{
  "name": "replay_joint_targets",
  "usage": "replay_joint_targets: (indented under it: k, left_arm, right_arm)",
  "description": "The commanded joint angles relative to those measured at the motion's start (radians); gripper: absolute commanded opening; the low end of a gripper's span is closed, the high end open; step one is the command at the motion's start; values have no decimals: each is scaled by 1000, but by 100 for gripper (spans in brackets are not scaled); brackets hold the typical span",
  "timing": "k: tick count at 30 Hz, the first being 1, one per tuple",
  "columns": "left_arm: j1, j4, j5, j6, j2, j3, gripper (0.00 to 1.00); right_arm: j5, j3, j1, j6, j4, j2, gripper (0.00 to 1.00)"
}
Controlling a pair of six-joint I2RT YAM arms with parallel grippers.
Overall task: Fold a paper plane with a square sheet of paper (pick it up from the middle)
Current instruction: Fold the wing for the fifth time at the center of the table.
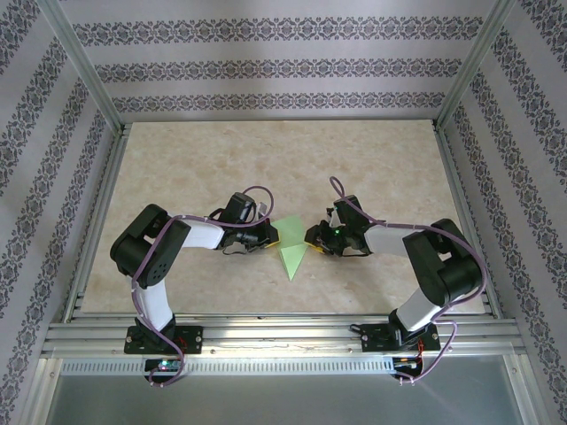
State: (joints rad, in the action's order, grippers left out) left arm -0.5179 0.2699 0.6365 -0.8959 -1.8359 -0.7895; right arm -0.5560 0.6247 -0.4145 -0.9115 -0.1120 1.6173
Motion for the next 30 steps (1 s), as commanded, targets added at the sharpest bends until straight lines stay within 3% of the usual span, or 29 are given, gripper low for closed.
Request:
replay_joint_targets:
  k: [1, 12, 22, 30]
  left_arm:
    - [-13, -68, 3, 34, -9, 9, 1]
    - [-11, -149, 2, 112, -23, -11, 0]
    - [-11, -151, 9, 114, -31, -24, 0]
    - [-12, -146, 12, 116, -31, -22, 0]
  right_arm:
    - [-20, 18, 3, -23, -42, 19, 30]
    - [52, 12, 13, -24, 17, -1, 32]
    - [-67, -8, 11, -115, -167, 53, 29]
    - [-120, 16, 14, -42, -177, 69, 30]
